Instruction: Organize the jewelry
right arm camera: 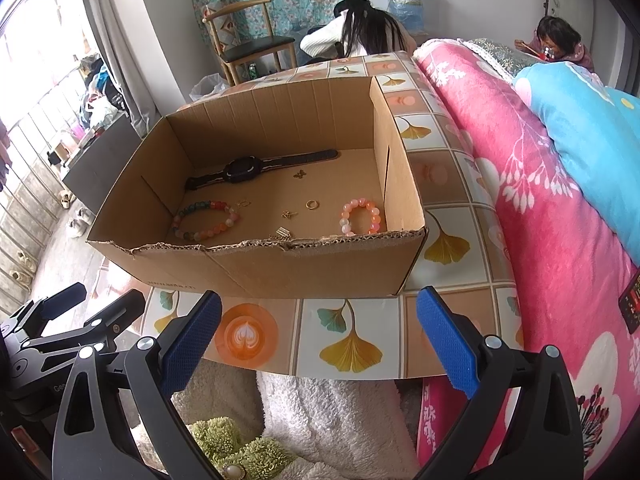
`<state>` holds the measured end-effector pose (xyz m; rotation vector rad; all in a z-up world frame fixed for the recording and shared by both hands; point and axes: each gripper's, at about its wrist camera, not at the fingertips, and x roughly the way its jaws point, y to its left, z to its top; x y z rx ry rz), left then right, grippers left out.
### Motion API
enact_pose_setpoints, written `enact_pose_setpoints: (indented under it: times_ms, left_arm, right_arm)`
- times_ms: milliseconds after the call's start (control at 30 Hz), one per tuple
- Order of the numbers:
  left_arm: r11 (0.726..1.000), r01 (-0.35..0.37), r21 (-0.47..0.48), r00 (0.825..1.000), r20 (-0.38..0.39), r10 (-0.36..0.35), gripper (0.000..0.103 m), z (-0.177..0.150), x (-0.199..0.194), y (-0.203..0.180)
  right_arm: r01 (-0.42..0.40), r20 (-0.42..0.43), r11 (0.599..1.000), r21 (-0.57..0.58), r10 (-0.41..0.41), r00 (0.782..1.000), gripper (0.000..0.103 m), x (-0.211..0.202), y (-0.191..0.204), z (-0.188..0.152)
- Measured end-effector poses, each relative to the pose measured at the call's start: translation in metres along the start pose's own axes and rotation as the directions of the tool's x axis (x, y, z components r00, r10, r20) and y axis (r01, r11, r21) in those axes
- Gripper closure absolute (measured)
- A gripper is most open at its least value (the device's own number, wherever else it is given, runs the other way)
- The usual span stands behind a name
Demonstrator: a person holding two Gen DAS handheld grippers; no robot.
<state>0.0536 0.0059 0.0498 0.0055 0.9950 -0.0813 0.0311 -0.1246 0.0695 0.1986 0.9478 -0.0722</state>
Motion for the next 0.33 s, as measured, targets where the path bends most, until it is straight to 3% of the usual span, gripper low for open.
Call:
enact_pose_setpoints:
  times_ms: [333]
  left_arm:
    - [1.0,-0.001,-0.001,1.0,-0.006,0.001,0.008,0.0004,0.0003,0.0003]
  right_arm:
    - [0.001,-0.003,1.0,-0.002,-0.001,1.0,0.008,-0.0003,-0.0011,0.0004]
